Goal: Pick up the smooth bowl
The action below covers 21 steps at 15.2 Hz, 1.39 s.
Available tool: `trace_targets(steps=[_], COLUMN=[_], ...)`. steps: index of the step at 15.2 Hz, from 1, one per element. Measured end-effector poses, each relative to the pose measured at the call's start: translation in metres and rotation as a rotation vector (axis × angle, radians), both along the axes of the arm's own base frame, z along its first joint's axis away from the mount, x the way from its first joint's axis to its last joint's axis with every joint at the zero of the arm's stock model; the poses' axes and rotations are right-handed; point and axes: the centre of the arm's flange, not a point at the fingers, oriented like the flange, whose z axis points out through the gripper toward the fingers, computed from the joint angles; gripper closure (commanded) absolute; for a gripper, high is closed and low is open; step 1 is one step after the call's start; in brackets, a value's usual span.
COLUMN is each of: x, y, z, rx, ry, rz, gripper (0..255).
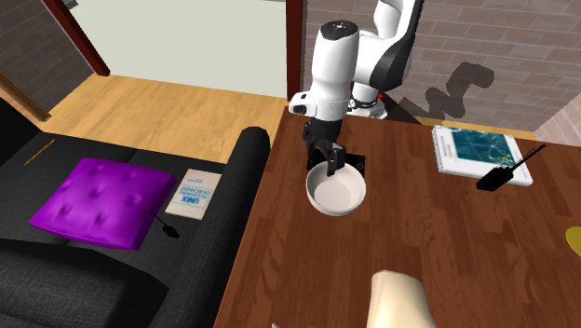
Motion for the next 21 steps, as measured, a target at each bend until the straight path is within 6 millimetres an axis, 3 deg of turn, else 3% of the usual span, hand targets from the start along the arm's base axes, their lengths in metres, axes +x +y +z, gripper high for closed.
trace_targets(steps=[6,7,17,21], x=[0.002,0.002,0.002,0.002], y=[0.004,0.003,0.003,0.002], z=[-0.030,-0.032,-0.033,-0.017], rx=[0.002,0.002,0.003,0.002], ry=[0.000,0.000,-0.002,0.000], rz=[-0.001,-0.001,-0.001,-0.001], gripper=[0,255,255,255])
